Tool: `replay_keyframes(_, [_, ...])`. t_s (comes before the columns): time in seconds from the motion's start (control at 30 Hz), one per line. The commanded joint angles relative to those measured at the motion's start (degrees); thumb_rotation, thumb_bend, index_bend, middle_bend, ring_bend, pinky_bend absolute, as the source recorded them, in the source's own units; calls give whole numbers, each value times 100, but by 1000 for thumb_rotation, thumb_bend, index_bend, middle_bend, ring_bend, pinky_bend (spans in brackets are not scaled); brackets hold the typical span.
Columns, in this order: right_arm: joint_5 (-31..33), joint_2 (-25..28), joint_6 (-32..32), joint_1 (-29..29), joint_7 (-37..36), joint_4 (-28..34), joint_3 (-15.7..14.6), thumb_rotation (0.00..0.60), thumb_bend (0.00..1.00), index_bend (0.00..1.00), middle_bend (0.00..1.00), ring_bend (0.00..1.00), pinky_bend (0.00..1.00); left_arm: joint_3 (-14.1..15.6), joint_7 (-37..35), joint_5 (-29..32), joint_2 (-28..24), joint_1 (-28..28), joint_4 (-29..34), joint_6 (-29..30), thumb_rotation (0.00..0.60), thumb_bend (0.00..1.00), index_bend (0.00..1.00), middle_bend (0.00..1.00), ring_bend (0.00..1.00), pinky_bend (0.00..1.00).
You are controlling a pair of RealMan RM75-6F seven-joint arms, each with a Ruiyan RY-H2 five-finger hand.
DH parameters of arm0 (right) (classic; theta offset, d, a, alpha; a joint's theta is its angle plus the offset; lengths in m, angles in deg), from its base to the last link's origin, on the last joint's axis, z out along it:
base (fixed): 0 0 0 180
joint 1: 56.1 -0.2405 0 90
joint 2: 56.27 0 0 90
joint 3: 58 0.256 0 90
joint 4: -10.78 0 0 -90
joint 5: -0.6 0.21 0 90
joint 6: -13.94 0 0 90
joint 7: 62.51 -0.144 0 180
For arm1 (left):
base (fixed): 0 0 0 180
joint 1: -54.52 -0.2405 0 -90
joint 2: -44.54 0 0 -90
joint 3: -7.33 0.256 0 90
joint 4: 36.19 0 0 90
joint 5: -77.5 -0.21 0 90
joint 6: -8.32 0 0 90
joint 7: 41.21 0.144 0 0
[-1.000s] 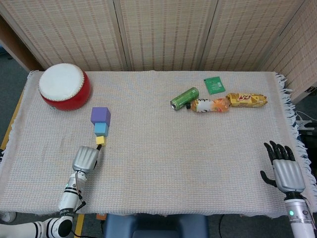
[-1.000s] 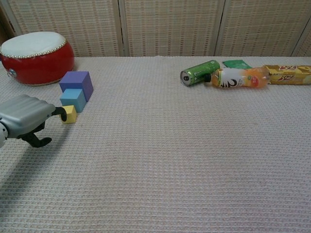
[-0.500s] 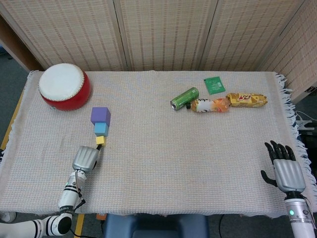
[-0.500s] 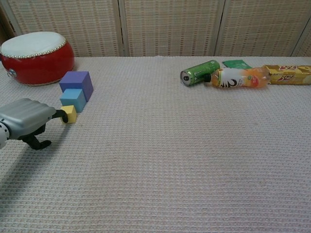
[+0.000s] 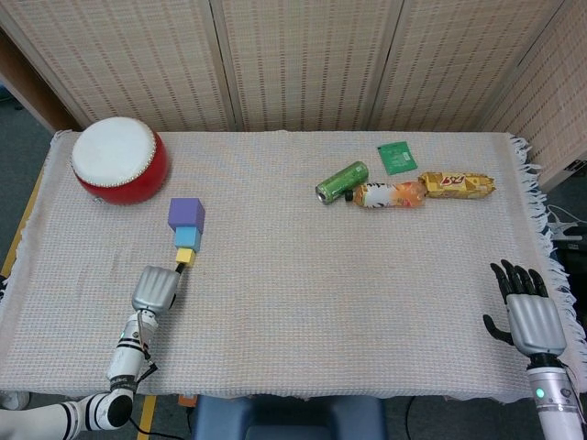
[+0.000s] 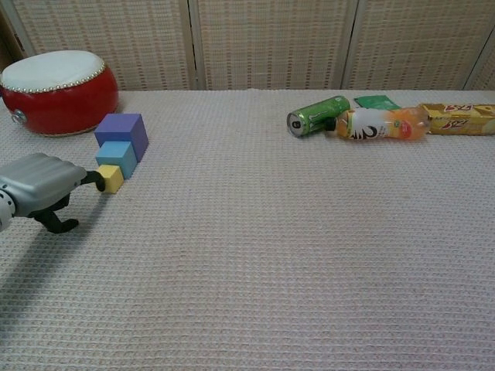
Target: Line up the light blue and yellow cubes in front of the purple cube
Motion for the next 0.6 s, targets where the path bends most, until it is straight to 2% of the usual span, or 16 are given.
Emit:
replay_keyframes(0.03, [1, 1, -1, 0, 0, 3, 2, 523, 101, 0, 0, 0, 0, -31, 24, 49, 18, 25, -54, -32, 600, 355, 241, 1000, 1000, 1000])
replay_keyframes(0.6, [-32, 9, -47, 21, -5, 13, -3, 522, 101, 0, 0, 0, 0, -14, -44, -23, 1, 11, 16, 37, 600, 355, 234, 1000, 1000, 1000])
